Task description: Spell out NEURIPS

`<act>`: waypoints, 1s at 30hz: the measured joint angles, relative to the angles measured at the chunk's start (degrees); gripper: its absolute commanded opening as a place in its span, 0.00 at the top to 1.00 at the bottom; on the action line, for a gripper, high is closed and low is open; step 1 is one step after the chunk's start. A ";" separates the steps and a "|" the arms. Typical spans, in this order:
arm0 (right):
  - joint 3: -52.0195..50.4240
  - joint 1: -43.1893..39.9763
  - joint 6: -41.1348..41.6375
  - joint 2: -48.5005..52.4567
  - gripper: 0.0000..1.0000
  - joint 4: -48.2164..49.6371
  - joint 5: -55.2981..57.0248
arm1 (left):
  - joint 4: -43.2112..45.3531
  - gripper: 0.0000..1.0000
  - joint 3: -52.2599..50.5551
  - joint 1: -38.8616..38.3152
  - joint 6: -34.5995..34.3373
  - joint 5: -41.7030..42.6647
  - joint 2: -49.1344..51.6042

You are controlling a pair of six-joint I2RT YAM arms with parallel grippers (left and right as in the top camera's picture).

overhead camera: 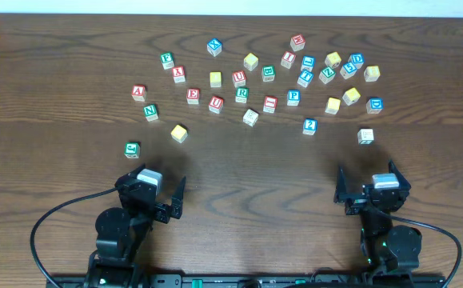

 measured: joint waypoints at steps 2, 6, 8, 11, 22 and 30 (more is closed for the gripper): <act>0.00 0.00 0.00 0.00 0.01 -0.02 0.00 | 0.00 0.02 0.00 0.00 -0.02 0.00 0.00; 0.00 0.00 0.00 0.00 0.01 0.00 0.00 | 0.00 0.02 0.00 0.00 0.00 0.00 0.00; 0.00 0.00 0.00 0.00 0.01 0.00 0.00 | 0.00 0.02 0.00 0.00 0.00 0.00 0.00; 0.00 0.00 0.00 0.00 0.01 0.00 0.00 | 0.00 0.02 0.00 0.00 -0.02 0.00 0.00; 0.00 0.00 0.00 0.00 0.01 0.00 0.00 | 0.02 0.03 0.00 0.00 0.00 0.00 0.00; 0.00 0.00 0.00 0.00 0.01 -0.02 0.00 | 0.07 0.02 0.00 0.00 0.00 0.00 0.00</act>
